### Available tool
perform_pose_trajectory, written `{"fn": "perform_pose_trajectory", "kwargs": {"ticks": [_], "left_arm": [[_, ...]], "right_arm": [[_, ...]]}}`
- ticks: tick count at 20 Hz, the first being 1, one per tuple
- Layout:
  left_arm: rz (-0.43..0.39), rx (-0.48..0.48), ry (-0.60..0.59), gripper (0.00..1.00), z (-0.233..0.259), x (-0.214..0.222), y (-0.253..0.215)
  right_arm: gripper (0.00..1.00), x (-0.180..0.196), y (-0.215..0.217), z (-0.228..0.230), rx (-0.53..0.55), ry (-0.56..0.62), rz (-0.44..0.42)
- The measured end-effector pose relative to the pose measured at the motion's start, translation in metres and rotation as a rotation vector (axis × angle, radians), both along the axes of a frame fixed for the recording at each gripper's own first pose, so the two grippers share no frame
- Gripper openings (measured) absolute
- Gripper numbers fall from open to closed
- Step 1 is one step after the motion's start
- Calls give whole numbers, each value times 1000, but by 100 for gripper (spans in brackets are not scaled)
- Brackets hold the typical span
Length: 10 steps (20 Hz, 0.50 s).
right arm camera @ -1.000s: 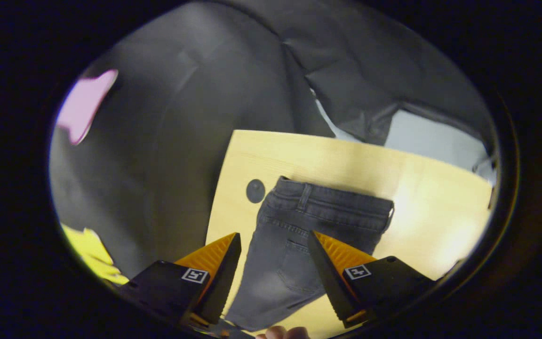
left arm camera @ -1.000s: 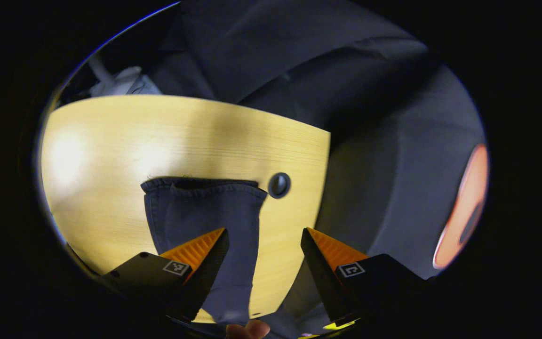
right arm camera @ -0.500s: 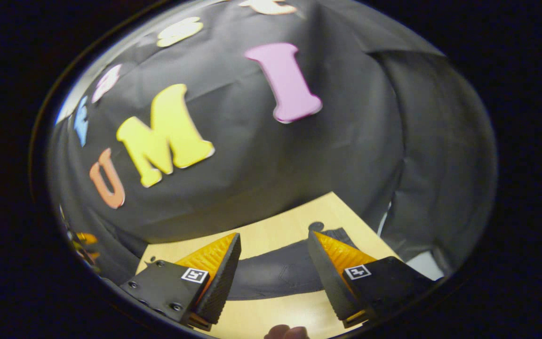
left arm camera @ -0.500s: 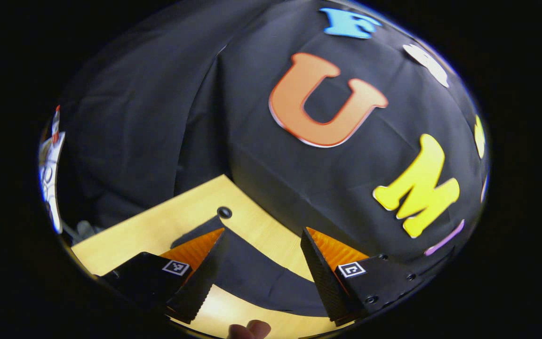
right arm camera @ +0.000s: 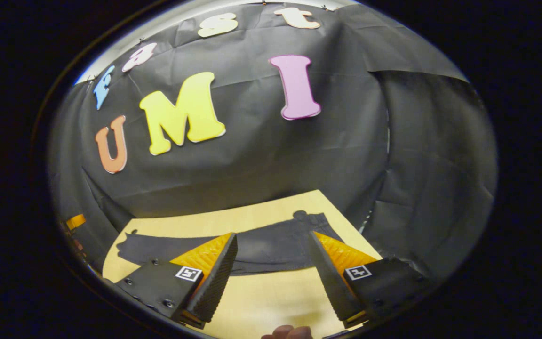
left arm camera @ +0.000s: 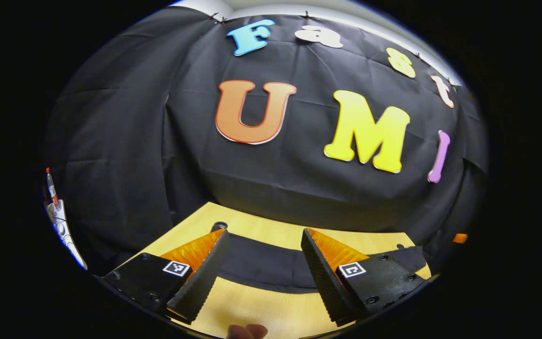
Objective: Grasp the waist and the cuffs of the jeans and fold them to make the two legs overlap; first hold the waist and fold one-third of the jeans toward the cuffs, then hold the cuffs and fold the remaining one-third in the same direction to finish folding.
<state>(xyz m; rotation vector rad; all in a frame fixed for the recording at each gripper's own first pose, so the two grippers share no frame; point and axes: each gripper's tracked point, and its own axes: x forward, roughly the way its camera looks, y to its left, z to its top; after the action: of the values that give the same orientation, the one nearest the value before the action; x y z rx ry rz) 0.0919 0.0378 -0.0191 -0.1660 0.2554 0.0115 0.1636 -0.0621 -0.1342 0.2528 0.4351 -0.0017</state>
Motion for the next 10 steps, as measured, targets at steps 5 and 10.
{"fn": "perform_pose_trajectory", "kwargs": {"ticks": [5, 10], "left_arm": [[14, -24, 21, 99, -8, -20, -16], [65, 11, 74, 99, -14, -38, -12]], "right_arm": [[95, 10, -54, -66, 39, 106, -87], [98, 70, -98, -149, 146, 202, -174]]}}
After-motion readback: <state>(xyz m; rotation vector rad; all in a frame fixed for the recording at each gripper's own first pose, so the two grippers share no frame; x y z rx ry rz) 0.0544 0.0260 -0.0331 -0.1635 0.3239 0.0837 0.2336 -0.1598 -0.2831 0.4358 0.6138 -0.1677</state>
